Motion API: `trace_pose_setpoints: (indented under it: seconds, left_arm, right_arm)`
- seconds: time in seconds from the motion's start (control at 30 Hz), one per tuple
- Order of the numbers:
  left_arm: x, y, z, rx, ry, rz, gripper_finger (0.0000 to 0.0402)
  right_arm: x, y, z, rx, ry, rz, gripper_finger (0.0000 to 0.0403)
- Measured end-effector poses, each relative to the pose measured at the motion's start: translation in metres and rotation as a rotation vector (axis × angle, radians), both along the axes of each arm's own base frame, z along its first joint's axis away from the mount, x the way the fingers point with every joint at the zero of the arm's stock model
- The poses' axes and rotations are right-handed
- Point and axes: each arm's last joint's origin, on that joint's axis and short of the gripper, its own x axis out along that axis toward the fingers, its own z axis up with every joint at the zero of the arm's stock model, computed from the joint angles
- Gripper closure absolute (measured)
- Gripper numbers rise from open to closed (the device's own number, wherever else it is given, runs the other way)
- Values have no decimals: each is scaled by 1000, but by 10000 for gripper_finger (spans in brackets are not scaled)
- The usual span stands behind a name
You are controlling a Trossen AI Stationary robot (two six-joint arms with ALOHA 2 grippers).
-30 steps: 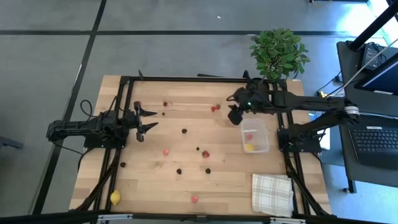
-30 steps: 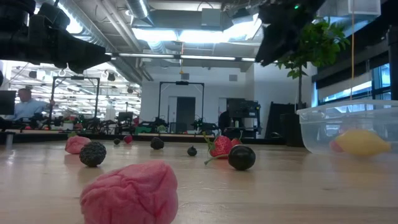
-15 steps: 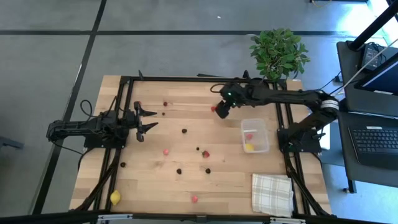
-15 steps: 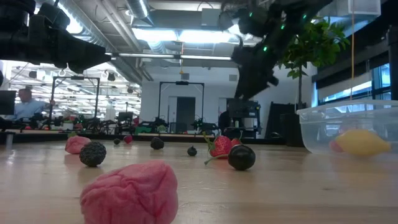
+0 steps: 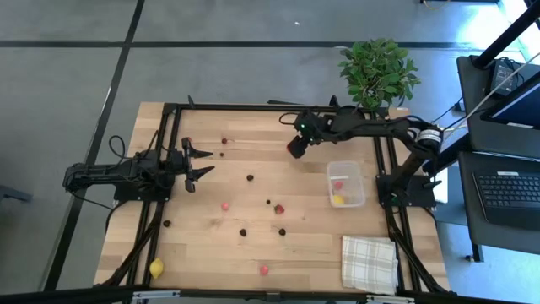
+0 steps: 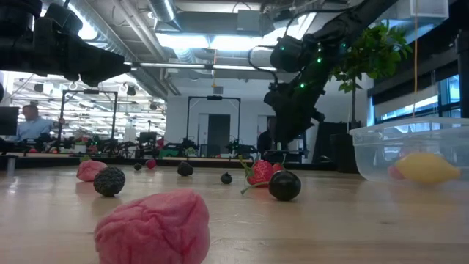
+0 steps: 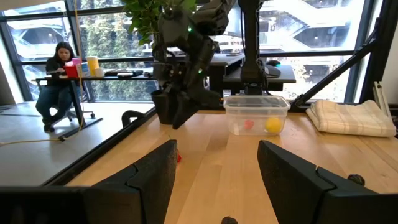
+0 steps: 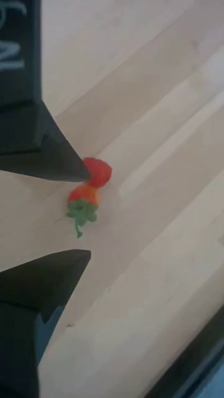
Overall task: Pick and placing Produce into tupperware
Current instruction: Put the top right strawberry into the transparent bin
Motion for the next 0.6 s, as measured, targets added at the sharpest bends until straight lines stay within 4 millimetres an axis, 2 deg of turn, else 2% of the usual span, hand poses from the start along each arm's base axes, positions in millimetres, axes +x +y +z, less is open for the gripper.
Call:
trace_pose_setpoints:
  seconds: [0.47, 0.6]
  left_arm:
    - [0, 0, 0, 0, 0, 0, 184]
    - [0, 0, 0, 0, 0, 0, 184]
  right_arm:
    - [6, -3, -27, 30, 73, -2, 212]
    - [7, -3, -27, 25, 64, -1, 212]
